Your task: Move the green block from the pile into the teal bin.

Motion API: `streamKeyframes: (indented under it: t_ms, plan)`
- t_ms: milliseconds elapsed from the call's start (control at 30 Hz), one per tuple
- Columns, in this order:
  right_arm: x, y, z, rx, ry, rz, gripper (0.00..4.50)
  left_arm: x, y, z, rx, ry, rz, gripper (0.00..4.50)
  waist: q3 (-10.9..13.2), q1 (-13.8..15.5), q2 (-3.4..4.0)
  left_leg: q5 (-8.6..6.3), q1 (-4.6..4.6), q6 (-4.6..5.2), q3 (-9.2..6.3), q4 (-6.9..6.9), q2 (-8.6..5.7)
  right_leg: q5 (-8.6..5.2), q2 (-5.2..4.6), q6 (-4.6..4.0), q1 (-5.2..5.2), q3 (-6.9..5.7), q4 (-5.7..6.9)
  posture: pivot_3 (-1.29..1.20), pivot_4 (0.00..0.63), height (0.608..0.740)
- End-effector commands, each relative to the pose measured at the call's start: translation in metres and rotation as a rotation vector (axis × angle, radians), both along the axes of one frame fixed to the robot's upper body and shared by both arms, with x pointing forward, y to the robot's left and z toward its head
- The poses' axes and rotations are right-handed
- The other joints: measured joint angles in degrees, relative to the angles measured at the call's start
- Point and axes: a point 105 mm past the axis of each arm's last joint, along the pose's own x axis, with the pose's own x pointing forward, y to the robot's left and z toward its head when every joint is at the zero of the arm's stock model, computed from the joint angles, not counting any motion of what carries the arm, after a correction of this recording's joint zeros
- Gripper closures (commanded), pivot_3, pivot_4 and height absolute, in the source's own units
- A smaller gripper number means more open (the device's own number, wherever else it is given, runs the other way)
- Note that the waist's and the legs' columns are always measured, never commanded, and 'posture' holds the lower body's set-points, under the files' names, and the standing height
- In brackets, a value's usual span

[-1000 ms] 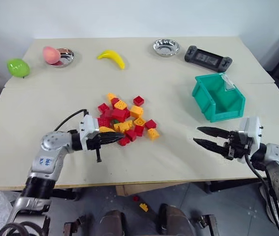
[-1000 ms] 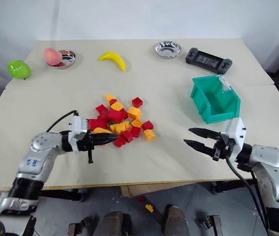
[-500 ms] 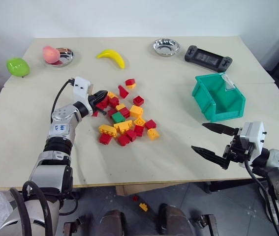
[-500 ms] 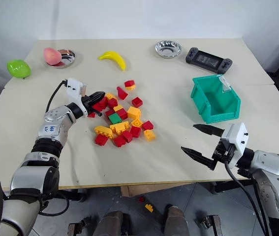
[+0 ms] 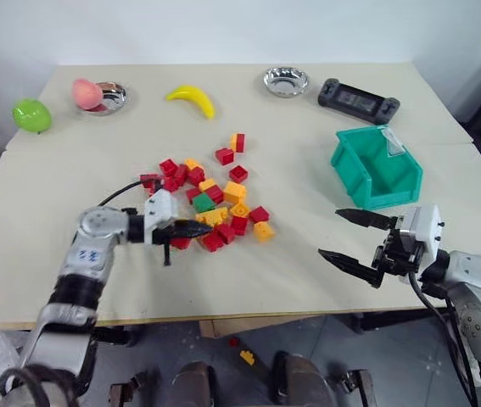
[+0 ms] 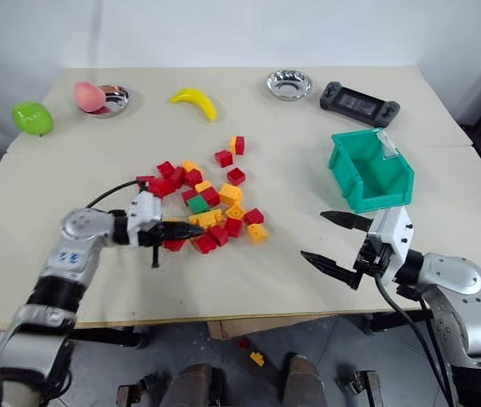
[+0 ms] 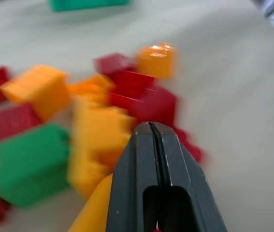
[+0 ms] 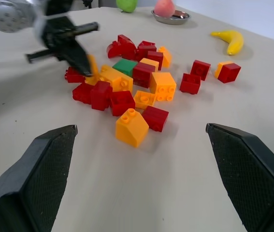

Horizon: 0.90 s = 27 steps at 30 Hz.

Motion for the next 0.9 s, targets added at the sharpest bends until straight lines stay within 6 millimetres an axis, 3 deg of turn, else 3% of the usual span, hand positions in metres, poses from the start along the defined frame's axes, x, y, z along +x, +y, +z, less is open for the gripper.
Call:
streamKeyframes:
  t_ms: [33, 133, 200, 333, 467, 667, 900]
  plan:
    - [-0.001, 0.004, 0.005, 0.017, -0.028, 0.019, 0.03, -0.011, 0.019, 0.017, -0.071, -0.013, 0.057, 4.5, 0.0, -0.16, 0.0, 0.0, 0.01, 0.0, 0.0, 0.02, 0.0, 0.0, 0.0, 0.0, 0.01, 0.01, 0.01, 0.0, 0.15, 0.74]
    - [0.0, 0.008, 0.005, 0.028, -0.024, 0.036, 0.03, -0.007, 0.043, 0.033, -0.166, -0.033, 0.213, 4.5, 0.0, -0.07, 0.0, 0.0, -0.01, 0.0, -0.04, 0.08, 0.01, 0.0, 0.0, 0.0, 0.01, 0.02, 0.06, 0.0, 0.15, 0.74]
    - [0.002, 0.01, 0.005, 0.034, -0.019, 0.048, 0.0, -0.006, 0.065, 0.038, -0.191, -0.04, 0.331, 4.13, 0.0, 0.01, 0.0, 0.0, -0.01, 0.0, -0.06, 0.11, 0.01, 0.0, -0.01, 0.0, 0.03, 0.02, 0.06, 0.0, 0.15, 0.74]
    - [0.005, 0.01, 0.004, 0.034, -0.017, 0.064, 0.0, -0.016, 0.106, 0.029, -0.18, -0.044, 0.506, 3.08, 0.0, -0.79, 0.0, 0.0, 0.03, 0.0, -0.04, 0.0, 0.01, 0.0, -0.01, -0.01, 0.01, 0.02, 0.05, 0.0, 0.15, 0.74]
    - [0.008, 0.009, 0.004, 0.032, -0.017, 0.067, 0.0, -0.025, 0.12, 0.021, -0.174, -0.048, 0.583, 1.84, 0.0, -0.76, 0.0, 0.0, 0.01, 0.0, -0.04, 0.0, 0.01, 0.0, -0.01, -0.01, 0.01, 0.0, 0.03, 0.0, 0.15, 0.74]
    - [0.01, 0.009, 0.003, 0.031, -0.028, 0.057, 0.0, -0.005, 0.084, 0.029, -0.22, -0.069, 0.565, 0.07, 0.0, 0.32, -0.01, 0.0, 0.01, 0.0, -0.05, 0.08, 0.01, 0.0, -0.01, -0.01, 0.03, 0.02, 0.07, 0.0, 0.15, 0.74]
    - [0.011, 0.01, 0.003, 0.015, -0.056, 0.045, 0.0, 0.041, 0.026, 0.041, -0.245, -0.028, 0.544, 0.07, -0.02, 0.56, -0.05, 0.0, 0.0, 0.0, -0.01, 0.14, -0.01, 0.0, -0.01, 0.0, 0.04, 0.01, 0.1, 0.0, 0.15, 0.74]
